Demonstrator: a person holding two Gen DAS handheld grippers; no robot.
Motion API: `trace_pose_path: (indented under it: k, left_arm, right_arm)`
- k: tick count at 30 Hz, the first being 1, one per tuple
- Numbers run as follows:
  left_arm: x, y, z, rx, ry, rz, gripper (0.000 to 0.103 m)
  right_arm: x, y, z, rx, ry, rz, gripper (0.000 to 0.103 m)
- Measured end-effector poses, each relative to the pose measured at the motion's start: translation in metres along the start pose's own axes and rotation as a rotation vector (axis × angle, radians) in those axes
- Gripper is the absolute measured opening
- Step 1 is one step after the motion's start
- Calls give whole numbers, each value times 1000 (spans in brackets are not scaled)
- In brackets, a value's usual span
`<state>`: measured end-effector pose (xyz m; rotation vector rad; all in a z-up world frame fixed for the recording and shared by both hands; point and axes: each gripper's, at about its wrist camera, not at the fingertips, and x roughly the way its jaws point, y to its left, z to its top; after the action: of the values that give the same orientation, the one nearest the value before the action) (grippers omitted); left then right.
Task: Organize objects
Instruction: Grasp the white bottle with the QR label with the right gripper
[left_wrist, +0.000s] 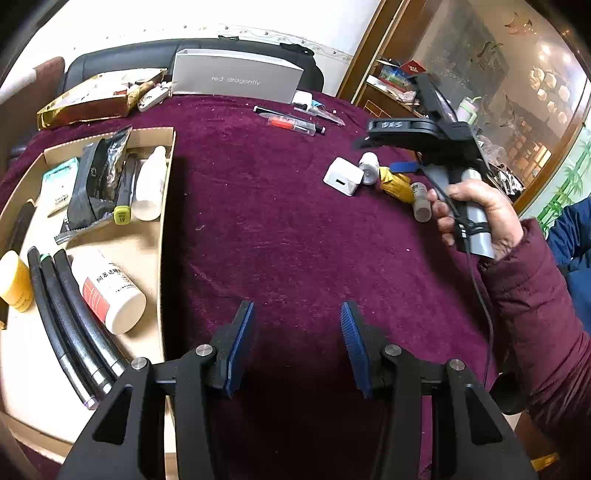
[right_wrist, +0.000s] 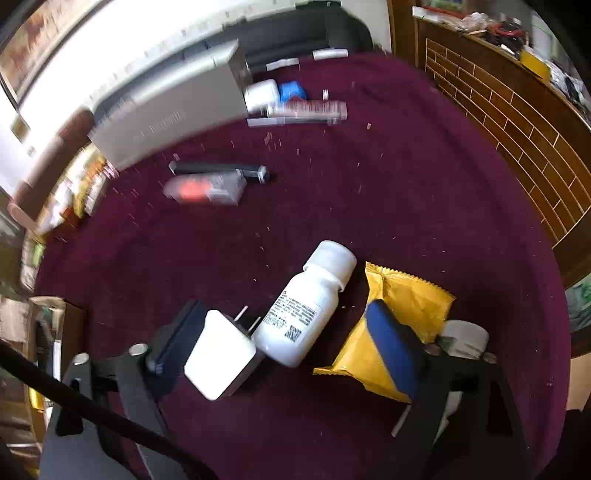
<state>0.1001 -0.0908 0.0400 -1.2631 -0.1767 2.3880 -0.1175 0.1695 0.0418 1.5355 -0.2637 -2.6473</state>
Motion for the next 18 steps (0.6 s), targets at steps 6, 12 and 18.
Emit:
trace_pose_path:
  k: [6, 12, 18]
  left_arm:
    - [-2, 11, -1, -17, -6, 4, 42]
    - [-9, 18, -2, -44, -11, 9, 42]
    - [-18, 16, 8, -61, -32, 12, 42]
  right_arm:
    - [22, 8, 0, -41, 61, -77, 48]
    - [24, 2, -7, -46, 56, -80, 32]
    - [3, -11, -40, -17, 41, 3, 32]
